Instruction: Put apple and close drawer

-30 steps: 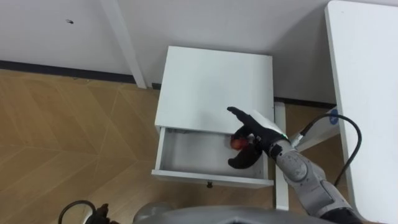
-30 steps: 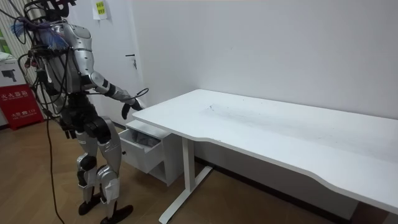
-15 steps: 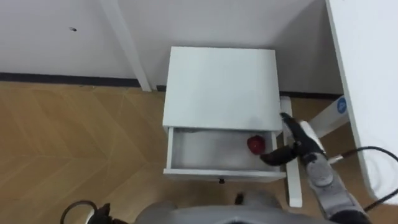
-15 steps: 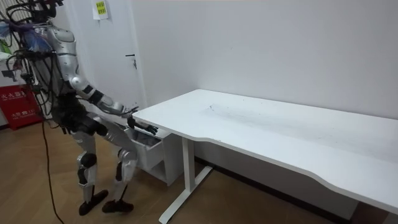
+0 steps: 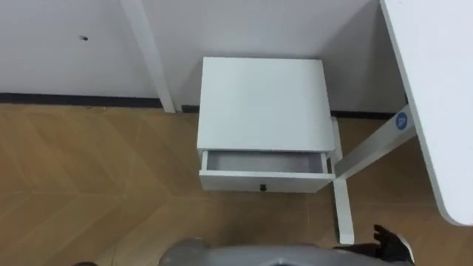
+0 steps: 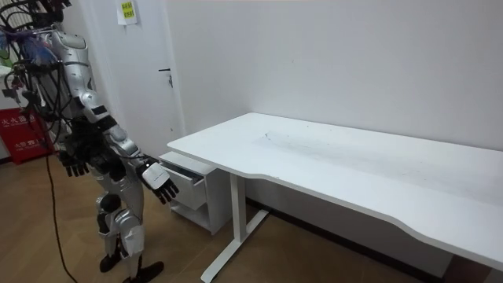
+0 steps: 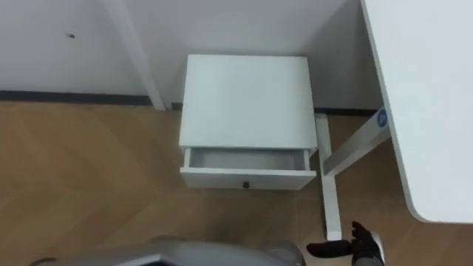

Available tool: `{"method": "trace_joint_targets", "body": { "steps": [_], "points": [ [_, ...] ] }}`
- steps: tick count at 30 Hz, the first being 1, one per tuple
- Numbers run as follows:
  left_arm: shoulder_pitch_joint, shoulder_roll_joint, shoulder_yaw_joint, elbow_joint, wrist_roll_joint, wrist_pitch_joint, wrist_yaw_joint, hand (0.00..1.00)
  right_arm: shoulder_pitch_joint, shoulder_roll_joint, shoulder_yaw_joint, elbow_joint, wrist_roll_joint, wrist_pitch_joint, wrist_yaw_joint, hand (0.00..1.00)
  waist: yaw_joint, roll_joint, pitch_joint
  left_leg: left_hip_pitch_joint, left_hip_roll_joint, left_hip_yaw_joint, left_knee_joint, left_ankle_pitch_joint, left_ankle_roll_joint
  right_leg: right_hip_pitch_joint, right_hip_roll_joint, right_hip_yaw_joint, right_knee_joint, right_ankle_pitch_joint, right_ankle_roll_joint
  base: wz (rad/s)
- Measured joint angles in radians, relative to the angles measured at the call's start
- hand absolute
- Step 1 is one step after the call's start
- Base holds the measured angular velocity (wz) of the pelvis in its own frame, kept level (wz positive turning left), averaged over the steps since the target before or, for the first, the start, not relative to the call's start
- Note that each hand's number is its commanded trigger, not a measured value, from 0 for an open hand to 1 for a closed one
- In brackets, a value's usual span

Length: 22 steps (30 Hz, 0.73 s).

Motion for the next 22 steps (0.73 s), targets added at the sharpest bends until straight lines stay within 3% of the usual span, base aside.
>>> {"method": "trace_joint_targets", "body": {
  "steps": [2,3,7,15,22],
  "points": [
    [-0.01,-0.001,0.001,-0.002,0.001,0.0,0.003,0.0,0.002,0.003,-0.001,0.008,0.001,-0.001,0.009,0.0,-0.013,-0.005,0.0039,0.008,0.005,-0.015,-0.008,0.003,-0.01,0.02,0.008,-0.02,-0.02,0.003,-0.005,0.21],
    [-0.013,-0.004,0.001,-0.004,0.002,0.0,0.003,0.0,0.001,0.003,-0.002,0.01,0.001,-0.001,0.013,0.0,-0.014,0.004,-0.0026,0.009,0.012,-0.016,-0.009,0.003,-0.015,0.021,0.014,-0.025,-0.019,0.003,-0.006,0.05],
    [-0.013,-0.016,0.003,-0.024,0.002,0.011,-0.007,0.0,0.002,0.007,-0.002,0.028,0.013,0.002,0.03,0.0,-0.014,0.004,0.0006,0.017,0.017,-0.018,-0.026,0.007,-0.026,0.034,0.023,-0.036,-0.033,0.004,-0.012,0.0],
    [-0.013,-0.022,0.02,0.002,0.003,0.018,-0.022,0.0,0.0,0.021,-0.003,0.082,0.059,0.012,0.056,0.0,-0.014,0.006,0.0028,0.024,0.013,-0.018,-0.046,0.007,-0.027,0.033,0.023,-0.043,-0.036,0.004,-0.012,-0.03],
    [-0.006,-0.035,0.084,0.03,0.019,0.045,-0.021,0.0,-0.015,0.023,-0.019,0.163,0.082,0.022,0.066,0.0,-0.014,0.009,0.0041,0.048,0.01,-0.018,-0.067,0.009,-0.028,0.054,0.021,-0.064,-0.051,0.004,-0.012,0.0]
  ]
}}
